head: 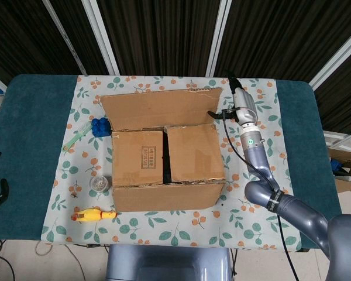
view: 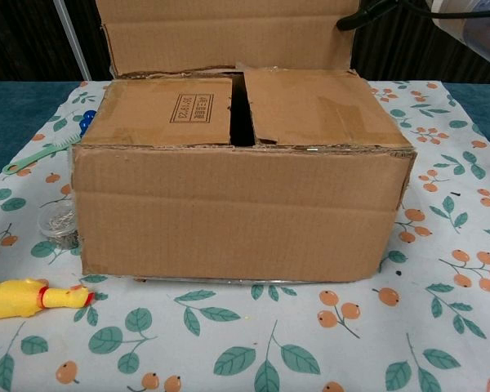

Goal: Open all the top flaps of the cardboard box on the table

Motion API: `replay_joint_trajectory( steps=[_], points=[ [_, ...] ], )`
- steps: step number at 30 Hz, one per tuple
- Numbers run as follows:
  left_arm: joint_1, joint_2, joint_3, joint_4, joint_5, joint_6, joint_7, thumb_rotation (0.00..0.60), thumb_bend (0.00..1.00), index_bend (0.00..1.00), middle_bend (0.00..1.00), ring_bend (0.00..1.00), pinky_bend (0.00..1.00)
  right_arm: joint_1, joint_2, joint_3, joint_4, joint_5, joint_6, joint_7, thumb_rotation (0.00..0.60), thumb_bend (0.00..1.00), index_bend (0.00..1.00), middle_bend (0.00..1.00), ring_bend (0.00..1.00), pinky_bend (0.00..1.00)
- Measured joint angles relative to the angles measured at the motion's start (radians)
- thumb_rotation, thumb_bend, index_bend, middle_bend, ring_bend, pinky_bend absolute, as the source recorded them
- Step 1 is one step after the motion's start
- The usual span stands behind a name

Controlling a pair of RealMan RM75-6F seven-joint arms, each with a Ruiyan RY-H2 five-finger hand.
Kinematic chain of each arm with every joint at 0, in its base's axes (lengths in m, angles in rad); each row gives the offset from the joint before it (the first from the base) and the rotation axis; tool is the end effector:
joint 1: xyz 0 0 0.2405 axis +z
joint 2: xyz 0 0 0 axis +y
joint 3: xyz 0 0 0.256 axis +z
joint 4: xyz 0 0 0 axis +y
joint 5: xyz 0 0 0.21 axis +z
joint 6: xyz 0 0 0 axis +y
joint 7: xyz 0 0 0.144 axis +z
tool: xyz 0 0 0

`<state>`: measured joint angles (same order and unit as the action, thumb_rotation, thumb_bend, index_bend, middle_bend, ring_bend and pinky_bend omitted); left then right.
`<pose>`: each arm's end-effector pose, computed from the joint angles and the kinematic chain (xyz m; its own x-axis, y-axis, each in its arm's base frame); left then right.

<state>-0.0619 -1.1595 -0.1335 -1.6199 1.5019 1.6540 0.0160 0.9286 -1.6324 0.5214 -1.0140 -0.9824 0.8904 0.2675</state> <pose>-0.2947 0.1869 0.1802 0.3515 -0.2359 0.9060 0.9329 0.0074 -0.3600 -0.1208 -0.4812 0.0656 -0.2046 -0.0179 0.9787 -0.9671 -0.1508 -0.2049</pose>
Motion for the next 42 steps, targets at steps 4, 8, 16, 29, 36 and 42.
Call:
replay_joint_trajectory(
  steps=[4,8,16,29,36,42],
  points=[
    [0.001,0.001,-0.002,0.0,-0.003,0.001,-0.002,0.6,0.53,0.17,0.08,0.0,0.0,0.012,-0.022,-0.01,0.021,0.032,0.007,-0.087,0.6,0.05,0.0,0.08,0.11,0.19],
    [0.001,0.001,-0.002,0.0,-0.001,0.002,-0.002,0.6,0.53,0.17,0.08,0.0,0.0,0.021,-0.038,-0.009,0.04,0.059,0.031,-0.15,0.6,0.05,0.0,0.08,0.09,0.19],
    [-0.002,-0.001,-0.002,0.004,-0.002,-0.004,0.002,0.6,0.53,0.17,0.08,0.0,0.0,0.026,-0.043,0.009,0.041,0.123,0.074,-0.267,0.6,0.05,0.0,0.08,0.09,0.19],
    [-0.024,0.004,0.025,0.047,0.068,-0.026,-0.027,0.6,0.53,0.17,0.09,0.0,0.0,-0.138,0.155,-0.075,-0.173,0.002,0.172,-0.291,0.6,0.05,0.0,0.09,0.09,0.19],
    [-0.05,0.018,0.017,0.049,0.094,-0.03,-0.046,0.6,0.53,0.18,0.09,0.0,0.0,-0.243,0.293,-0.133,-0.312,-0.104,0.268,-0.29,0.6,0.05,0.0,0.09,0.09,0.19],
    [-0.107,0.05,0.009,0.037,0.131,-0.085,-0.058,0.6,0.53,0.17,0.1,0.0,0.0,-0.287,0.377,-0.166,-0.4,-0.131,0.262,-0.295,0.6,0.05,0.02,0.1,0.11,0.19]
  ],
)
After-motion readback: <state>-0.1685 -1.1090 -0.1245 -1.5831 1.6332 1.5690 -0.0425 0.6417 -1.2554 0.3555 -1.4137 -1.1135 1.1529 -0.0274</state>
